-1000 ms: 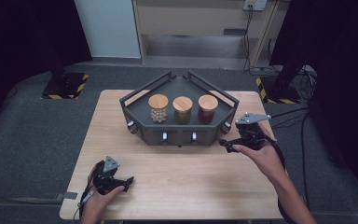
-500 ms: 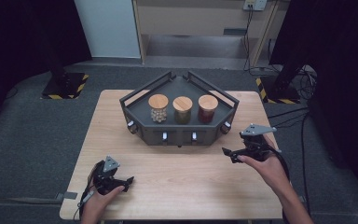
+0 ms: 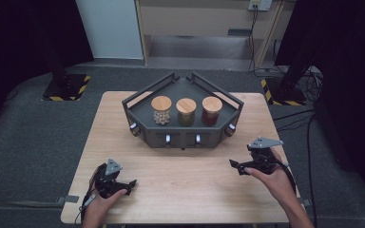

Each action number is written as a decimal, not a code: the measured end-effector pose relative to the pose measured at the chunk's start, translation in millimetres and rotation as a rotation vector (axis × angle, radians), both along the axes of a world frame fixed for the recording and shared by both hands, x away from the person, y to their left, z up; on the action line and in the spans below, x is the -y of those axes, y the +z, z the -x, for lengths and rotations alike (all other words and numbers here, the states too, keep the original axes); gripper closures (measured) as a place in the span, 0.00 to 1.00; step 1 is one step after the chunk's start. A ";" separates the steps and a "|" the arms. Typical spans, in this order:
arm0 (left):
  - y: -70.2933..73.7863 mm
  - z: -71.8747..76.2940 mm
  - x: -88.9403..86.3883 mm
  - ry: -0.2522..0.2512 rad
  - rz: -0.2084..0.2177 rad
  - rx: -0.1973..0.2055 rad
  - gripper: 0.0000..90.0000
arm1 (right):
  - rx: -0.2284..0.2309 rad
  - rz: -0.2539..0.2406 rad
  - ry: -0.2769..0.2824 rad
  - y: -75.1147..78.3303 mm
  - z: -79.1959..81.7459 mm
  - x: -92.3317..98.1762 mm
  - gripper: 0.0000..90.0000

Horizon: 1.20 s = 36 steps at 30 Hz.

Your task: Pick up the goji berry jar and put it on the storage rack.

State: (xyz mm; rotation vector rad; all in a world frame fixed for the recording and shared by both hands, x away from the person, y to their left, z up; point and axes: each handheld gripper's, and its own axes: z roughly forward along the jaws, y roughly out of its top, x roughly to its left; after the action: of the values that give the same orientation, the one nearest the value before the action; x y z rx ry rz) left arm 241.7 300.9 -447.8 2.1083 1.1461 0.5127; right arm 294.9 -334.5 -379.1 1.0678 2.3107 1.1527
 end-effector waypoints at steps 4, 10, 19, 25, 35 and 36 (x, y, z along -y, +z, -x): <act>0.0 0.0 0.0 0.000 0.000 0.000 0.00 | -0.019 0.017 -0.001 -15.6 2.5 -1.4 0.05; -0.1 0.0 0.0 0.000 0.000 0.000 0.00 | -0.059 0.025 -0.015 -37.4 5.7 -2.8 0.05; 0.0 0.0 0.0 0.000 0.000 0.000 0.00 | -0.075 0.060 -0.007 -57.3 10.6 -9.3 0.05; 0.0 0.1 0.1 0.000 0.000 0.000 0.00 | -0.082 0.072 -0.004 -69.4 14.1 -13.0 0.03; 0.0 0.2 0.1 0.001 0.000 0.000 0.00 | -0.056 0.080 -0.020 -74.0 21.5 -17.6 0.02; -0.1 0.2 0.1 0.001 0.000 0.000 0.00 | -0.056 0.080 -0.021 -74.0 21.7 -17.8 0.02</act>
State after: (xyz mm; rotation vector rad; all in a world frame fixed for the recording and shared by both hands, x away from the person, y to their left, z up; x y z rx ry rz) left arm 241.5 300.7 -447.8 2.1077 1.1470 0.5133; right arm 273.2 -316.7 -453.1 1.1061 2.3610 1.0257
